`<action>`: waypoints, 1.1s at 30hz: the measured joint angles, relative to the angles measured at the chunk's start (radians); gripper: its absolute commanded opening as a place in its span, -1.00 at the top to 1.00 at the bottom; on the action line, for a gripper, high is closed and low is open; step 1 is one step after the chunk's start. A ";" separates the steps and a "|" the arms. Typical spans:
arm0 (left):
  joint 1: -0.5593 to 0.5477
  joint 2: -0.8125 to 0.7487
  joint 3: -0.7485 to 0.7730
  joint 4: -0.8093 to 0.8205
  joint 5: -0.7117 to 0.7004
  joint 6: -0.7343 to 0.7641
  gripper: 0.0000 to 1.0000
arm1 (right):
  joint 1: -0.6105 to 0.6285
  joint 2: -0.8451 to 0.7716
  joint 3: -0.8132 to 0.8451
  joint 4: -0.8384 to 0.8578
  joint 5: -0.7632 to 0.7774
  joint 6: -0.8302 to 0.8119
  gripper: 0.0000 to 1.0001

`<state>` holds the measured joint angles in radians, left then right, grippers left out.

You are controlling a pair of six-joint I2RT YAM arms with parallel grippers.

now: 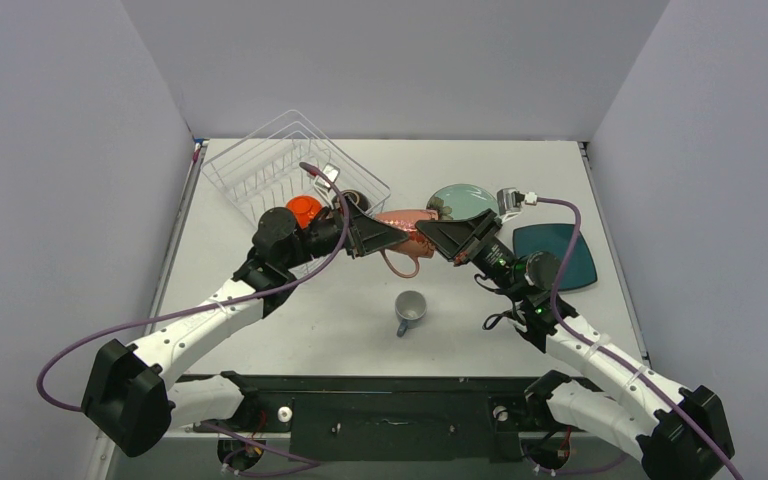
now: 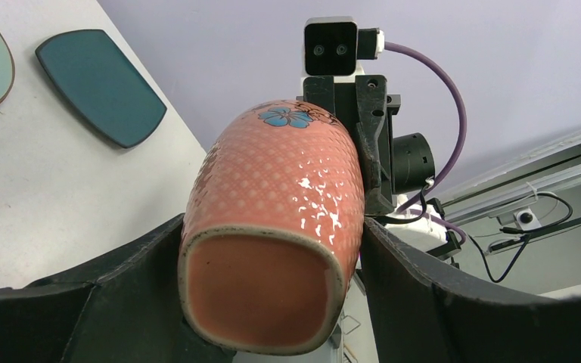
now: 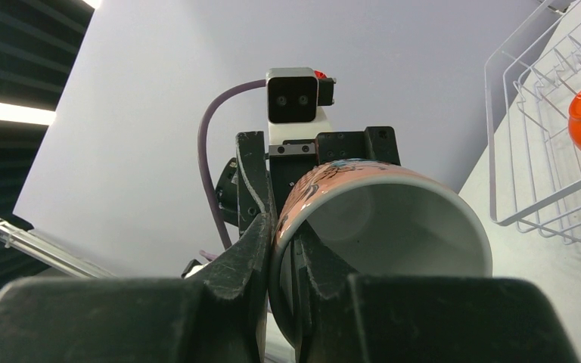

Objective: Load the mixed dishes into the dish rack

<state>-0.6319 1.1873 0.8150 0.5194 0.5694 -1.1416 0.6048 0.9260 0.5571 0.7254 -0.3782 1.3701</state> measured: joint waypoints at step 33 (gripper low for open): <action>0.012 -0.025 -0.037 0.004 -0.008 -0.043 -0.70 | 0.013 0.022 0.011 -0.024 -0.013 -0.012 1.00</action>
<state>-0.6201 1.1625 0.7784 0.5236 0.5617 -1.1851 0.6178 0.9482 0.5682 0.7013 -0.3908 1.3582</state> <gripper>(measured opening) 0.848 0.084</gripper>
